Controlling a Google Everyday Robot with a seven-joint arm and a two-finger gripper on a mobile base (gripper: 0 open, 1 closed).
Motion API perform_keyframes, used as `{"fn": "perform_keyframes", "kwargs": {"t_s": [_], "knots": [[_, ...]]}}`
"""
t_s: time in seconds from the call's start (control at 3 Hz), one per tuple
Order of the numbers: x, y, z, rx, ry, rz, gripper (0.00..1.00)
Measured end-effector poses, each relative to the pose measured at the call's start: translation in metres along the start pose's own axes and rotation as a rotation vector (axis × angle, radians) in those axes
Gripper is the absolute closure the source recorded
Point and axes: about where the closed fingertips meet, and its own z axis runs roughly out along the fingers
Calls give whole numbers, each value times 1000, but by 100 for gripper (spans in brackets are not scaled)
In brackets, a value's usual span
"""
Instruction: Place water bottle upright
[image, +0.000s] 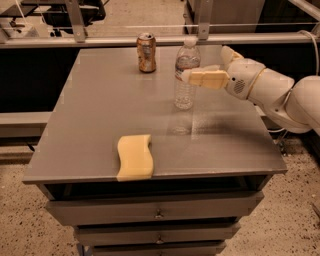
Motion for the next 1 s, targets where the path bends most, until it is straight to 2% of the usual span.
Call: {"fn": "perform_keyframes", "kwargs": {"t_s": [0.33, 0.67, 1.0], "knots": [[-19, -26, -41, 17, 62, -48, 0], [-32, -55, -90, 21, 112, -65, 0], [-36, -53, -95, 3, 117, -72, 0]]}}
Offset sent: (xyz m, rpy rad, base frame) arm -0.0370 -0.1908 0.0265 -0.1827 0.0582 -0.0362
